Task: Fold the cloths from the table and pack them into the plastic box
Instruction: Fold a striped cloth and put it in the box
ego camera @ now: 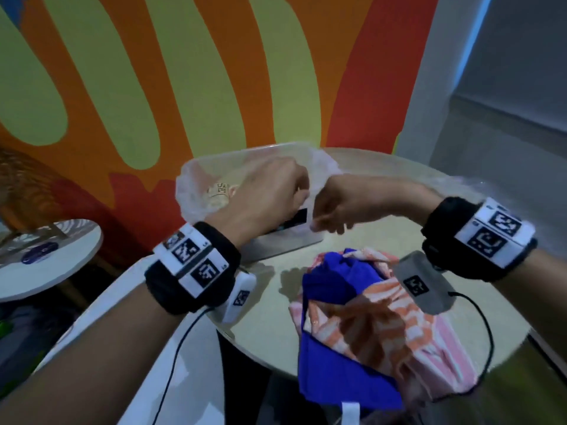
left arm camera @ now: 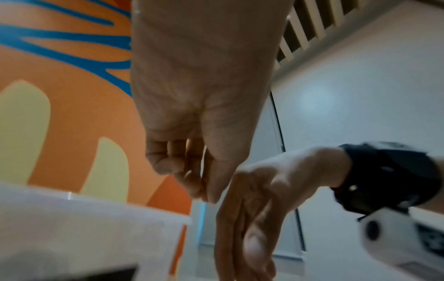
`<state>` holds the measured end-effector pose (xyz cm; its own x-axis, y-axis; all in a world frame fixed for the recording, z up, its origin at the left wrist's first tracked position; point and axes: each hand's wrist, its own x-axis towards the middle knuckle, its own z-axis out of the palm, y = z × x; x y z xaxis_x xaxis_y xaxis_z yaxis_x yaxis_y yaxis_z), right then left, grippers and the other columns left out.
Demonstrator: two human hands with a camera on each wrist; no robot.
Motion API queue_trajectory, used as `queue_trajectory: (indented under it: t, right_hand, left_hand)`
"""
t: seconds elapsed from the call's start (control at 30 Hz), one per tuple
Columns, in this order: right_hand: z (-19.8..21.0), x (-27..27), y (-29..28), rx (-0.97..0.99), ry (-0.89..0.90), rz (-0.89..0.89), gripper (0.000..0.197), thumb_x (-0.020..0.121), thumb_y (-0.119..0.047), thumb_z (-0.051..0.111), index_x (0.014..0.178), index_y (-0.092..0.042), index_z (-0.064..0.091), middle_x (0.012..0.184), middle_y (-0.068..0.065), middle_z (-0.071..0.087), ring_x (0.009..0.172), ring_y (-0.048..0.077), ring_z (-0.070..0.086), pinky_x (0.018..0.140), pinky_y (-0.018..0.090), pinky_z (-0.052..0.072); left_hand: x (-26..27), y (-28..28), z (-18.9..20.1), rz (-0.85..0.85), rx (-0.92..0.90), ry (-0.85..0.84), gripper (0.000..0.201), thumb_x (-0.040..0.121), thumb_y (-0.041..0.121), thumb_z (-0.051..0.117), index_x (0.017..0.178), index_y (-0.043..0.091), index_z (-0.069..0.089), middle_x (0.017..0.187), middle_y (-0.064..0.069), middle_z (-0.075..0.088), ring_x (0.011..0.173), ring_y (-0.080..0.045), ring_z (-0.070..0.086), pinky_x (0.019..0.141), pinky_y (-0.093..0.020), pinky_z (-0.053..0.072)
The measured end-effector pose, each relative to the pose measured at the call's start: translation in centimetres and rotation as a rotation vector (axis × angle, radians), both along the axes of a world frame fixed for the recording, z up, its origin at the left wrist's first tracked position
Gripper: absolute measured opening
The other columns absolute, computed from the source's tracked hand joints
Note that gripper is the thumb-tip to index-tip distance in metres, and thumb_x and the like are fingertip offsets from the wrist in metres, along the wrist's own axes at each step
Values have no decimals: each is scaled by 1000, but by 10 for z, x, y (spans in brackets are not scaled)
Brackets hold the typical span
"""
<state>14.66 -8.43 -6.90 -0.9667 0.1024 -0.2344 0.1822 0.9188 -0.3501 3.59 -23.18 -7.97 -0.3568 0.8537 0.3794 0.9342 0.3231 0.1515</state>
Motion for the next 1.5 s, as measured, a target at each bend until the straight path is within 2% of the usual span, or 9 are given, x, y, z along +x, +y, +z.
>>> queue_trajectory:
  t: [0.2, 0.3, 0.5, 0.73, 0.87, 1.0, 1.1, 1.27, 1.5]
  right_hand:
    - [-91, 58, 30, 125, -556, -29, 48, 83, -32, 81, 125, -25, 58, 90, -1, 64, 72, 16, 64, 65, 27, 57]
    - [-129, 82, 47, 215, -419, -14, 60, 77, -40, 81, 121, -37, 41, 105, -5, 53, 97, 24, 60, 84, 37, 53]
    - [-160, 87, 83, 108, -55, -185, 59, 89, -28, 70, 137, -27, 37, 118, 9, 51, 104, 31, 57, 82, 36, 45]
    - [-143, 95, 110, 126, 146, -313, 16, 87, -8, 58, 101, -12, 65, 104, 6, 64, 95, 27, 61, 72, 31, 46]
    - [-145, 113, 113, -11, 104, -292, 41, 89, -14, 66, 128, -23, 57, 114, -2, 61, 97, 18, 57, 75, 25, 43]
    - [-158, 119, 102, -98, 292, -319, 18, 92, -8, 62, 89, -26, 61, 89, -21, 61, 85, 2, 58, 72, 21, 35]
    - [-134, 114, 99, -291, 509, -437, 38, 91, 0, 57, 69, -29, 67, 67, -41, 60, 72, -19, 56, 70, 15, 40]
    - [-84, 104, 117, -472, 659, -599, 27, 94, -4, 50, 69, -5, 62, 65, 1, 63, 63, 14, 59, 64, 39, 51]
    - [-19, 99, 119, -383, 663, -604, 32, 98, -16, 56, 68, -5, 62, 58, 7, 60, 51, 17, 59, 51, 28, 50]
  left_hand:
    - [63, 20, -94, -283, -494, -257, 27, 88, 39, 75, 107, 20, 72, 103, -7, 70, 94, -26, 64, 82, -41, 52]
    - [74, 26, -135, -355, -672, -324, 52, 82, 48, 77, 126, 23, 64, 123, -5, 59, 109, -24, 55, 95, -43, 49]
    - [69, 74, -158, -178, -701, -300, 101, 91, 35, 73, 164, 23, 5, 169, -20, 7, 155, -39, 13, 124, -52, 24]
    - [54, 136, -151, -15, -434, -139, 39, 94, 30, 69, 123, 7, 58, 131, -15, 51, 126, -37, 45, 99, -52, 46]
    - [49, 143, -136, 10, -224, -234, 11, 96, 22, 53, 88, 16, 58, 107, -13, 66, 107, -36, 57, 82, -44, 49]
    - [47, 146, -125, 22, -97, -482, 3, 96, 17, 53, 97, 19, 51, 101, -10, 66, 100, -32, 58, 76, -39, 43]
    - [49, 146, -112, 68, 35, -691, 12, 97, 17, 55, 108, 20, 52, 92, -1, 61, 94, -26, 58, 67, -33, 38]
    - [50, 141, -93, 12, 188, -960, 29, 100, 31, 59, 127, 24, 50, 111, -2, 66, 103, -22, 66, 95, -39, 54]
    - [69, 122, -66, -265, -45, -1198, 23, 103, 6, 54, 109, 14, 75, 101, -6, 79, 90, -17, 74, 73, -28, 60]
